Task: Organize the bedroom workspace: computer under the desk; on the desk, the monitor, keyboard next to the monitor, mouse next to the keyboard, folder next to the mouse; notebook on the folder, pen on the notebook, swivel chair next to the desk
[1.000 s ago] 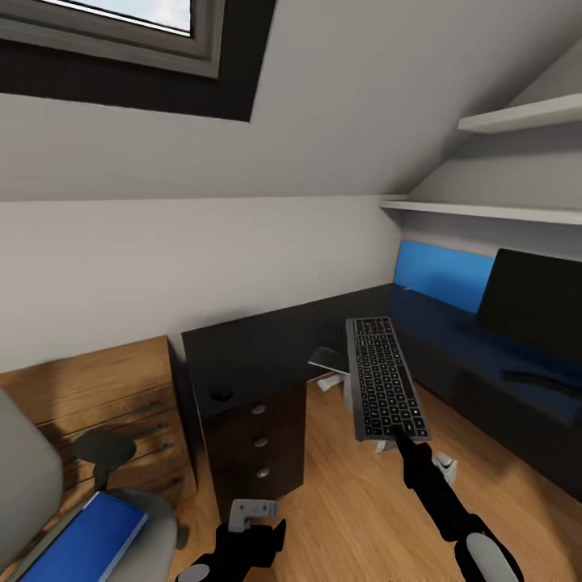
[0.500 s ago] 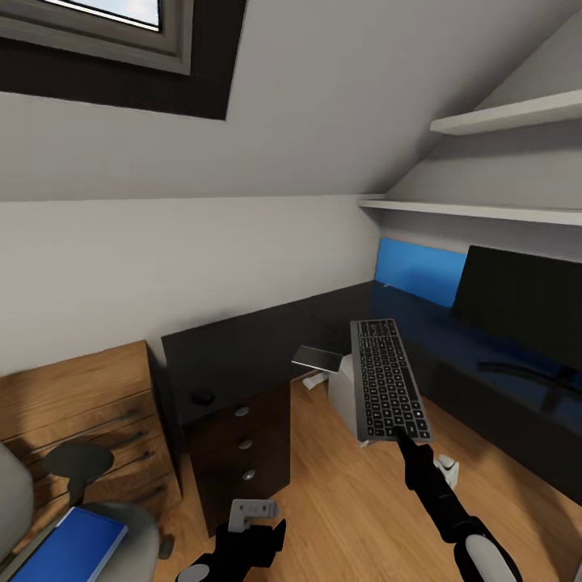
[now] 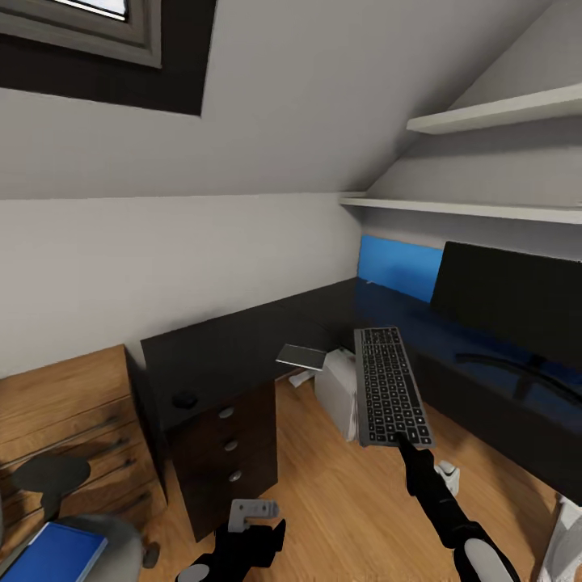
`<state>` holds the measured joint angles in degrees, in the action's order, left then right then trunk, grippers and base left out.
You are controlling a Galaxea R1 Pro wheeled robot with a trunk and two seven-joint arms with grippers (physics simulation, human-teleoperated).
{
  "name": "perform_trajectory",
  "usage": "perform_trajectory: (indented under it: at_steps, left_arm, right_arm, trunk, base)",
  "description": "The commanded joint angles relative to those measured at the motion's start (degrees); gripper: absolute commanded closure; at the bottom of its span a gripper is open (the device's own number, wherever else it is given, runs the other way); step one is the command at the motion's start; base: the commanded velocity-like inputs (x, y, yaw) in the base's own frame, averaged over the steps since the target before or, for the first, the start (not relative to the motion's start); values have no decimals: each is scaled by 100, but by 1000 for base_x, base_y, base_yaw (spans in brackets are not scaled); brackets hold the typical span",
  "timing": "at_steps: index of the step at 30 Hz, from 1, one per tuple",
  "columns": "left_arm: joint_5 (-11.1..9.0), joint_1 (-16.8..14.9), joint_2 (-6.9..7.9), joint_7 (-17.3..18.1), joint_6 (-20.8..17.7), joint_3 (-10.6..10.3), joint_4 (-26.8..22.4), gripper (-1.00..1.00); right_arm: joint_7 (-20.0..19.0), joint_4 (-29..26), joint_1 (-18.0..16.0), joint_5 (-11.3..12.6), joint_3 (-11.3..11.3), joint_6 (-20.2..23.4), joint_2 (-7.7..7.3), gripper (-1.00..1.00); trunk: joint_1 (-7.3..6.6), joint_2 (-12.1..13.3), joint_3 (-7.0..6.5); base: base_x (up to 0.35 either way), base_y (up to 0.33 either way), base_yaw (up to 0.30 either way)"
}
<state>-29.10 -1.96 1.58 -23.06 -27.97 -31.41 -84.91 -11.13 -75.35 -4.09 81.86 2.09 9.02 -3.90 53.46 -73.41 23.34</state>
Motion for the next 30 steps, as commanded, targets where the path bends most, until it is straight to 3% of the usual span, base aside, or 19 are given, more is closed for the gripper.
perform_trajectory:
  at_steps: [1,7,14,16,20,24,30]
  left_arm:
    - [-61,-6,6,-59,-6,-15,-9,-100]
    - [-55,-6,6,-59,-6,-15,-9,-100]
    - [-59,-6,5,-59,-6,-15,-9,-100]
    - [-56,-6,2,-59,-6,-15,-9,-100]
    - [-56,-6,3,-59,-6,-15,-9,-100]
    - [-60,-6,5,-59,-6,-15,-9,-100]
    - [-60,-6,5,-59,-6,-15,-9,-100]
  right_arm:
    - [-28,23,-4,76,2,-17,2,100]
    - [-6,65,-4,76,-1,-365,-1,100]
    - [-3,374,-4,82,-15,-1280,24,100]
    - [-3,425,-4,78,-21,-1626,180,100]
    - [-3,441,-4,70,-17,-1782,272,100]
    - [-3,481,-4,74,-16,-2223,283,100]
    - [138,612,-4,76,-9,-2401,284,100]
  trunk:
    - [0,-4,10]
    - [0,-4,34]
    - [0,-4,56]
    - [0,-4,61]
    - [0,-4,72]
    - [0,-4,83]
    - [0,-4,98]
  base:
    - [0,0,-239]
    - [0,0,-245]
    - [0,0,-257]
    - [0,0,-259]
    - [0,0,-259]
    - [0,0,-259]
    - [0,0,-259]
